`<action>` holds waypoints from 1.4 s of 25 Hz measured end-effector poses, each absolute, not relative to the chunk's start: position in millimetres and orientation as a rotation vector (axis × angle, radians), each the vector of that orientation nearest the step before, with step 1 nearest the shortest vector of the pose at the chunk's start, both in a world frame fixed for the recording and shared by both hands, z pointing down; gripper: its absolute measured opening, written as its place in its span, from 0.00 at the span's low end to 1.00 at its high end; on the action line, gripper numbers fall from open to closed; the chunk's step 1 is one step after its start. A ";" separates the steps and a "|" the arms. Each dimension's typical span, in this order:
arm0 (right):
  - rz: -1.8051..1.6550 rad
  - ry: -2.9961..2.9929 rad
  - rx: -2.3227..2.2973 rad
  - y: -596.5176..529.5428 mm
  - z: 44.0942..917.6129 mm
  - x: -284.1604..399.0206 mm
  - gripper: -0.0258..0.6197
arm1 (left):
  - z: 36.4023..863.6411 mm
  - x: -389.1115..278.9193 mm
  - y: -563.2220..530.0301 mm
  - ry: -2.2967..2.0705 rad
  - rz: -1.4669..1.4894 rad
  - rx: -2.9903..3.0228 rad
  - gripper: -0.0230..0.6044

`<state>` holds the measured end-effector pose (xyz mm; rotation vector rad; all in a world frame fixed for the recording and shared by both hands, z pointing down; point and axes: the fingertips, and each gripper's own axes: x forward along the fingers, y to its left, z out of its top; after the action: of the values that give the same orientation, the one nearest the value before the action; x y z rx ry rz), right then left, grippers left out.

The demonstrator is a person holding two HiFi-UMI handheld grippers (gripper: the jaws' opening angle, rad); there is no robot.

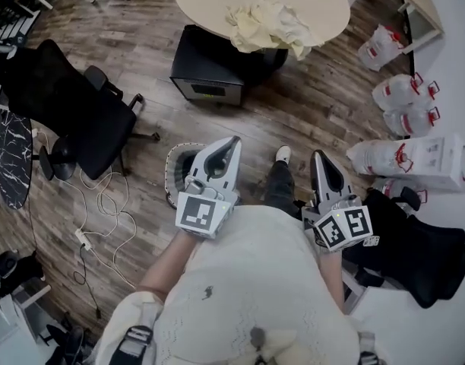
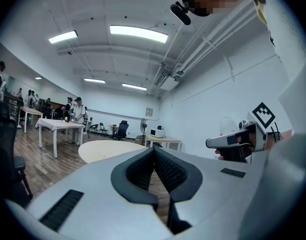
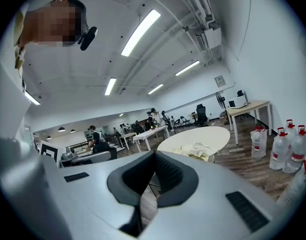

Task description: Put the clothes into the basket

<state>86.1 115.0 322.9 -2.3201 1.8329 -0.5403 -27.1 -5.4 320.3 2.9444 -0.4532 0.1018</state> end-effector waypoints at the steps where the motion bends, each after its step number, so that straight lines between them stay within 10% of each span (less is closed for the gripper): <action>1: -0.541 1.848 -2.302 108.7 322.0 96.6 0.05 | 320.6 -20.0 -10.0 -0.474 0.103 2.941 0.07; 33: -0.630 2.378 -1.917 -56.4 338.1 408.6 0.06 | 309.6 248.4 -93.2 -1.058 0.054 2.800 0.07; 35: -0.636 2.431 -1.856 -63.1 339.9 415.6 0.21 | 310.5 257.5 -94.8 -1.097 0.044 2.787 0.07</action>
<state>415.6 -63.1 339.9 -1.8559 2.4305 -0.6356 257.5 -94.8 310.5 2.7875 -1.0972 0.0439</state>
